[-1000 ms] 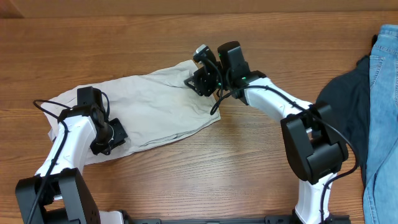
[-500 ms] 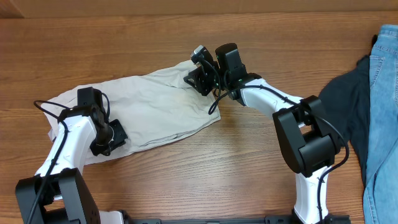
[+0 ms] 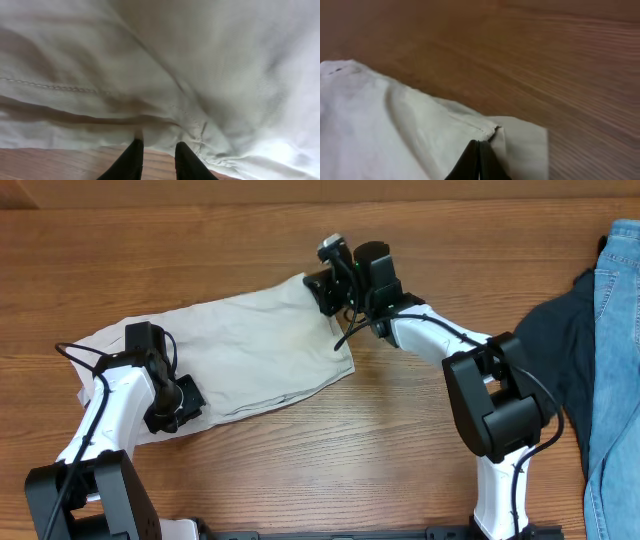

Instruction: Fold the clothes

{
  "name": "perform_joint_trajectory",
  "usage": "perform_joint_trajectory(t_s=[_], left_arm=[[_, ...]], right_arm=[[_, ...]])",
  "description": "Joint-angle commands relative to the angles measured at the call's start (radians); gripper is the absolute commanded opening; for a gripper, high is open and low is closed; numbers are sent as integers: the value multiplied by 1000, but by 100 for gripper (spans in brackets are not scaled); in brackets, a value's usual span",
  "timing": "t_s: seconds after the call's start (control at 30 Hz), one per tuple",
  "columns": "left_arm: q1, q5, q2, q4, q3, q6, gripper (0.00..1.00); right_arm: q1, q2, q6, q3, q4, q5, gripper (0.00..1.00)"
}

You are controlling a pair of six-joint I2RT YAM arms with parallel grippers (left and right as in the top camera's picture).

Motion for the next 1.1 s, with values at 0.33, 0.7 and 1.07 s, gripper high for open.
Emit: perform_joint_trajectory(t_s=[0.33,0.7,1.07], left_arm=[[-7,-23,8,-60,-9,11,28],[-6,17,8,106,0,80,7],[-6,203,8,314,-12,201,4]], right_arm=[[-19,61,52,20,60,153,59],[16,-222,86,22,-442,-488,10],[298,-1,460,21,-338,-387,4]])
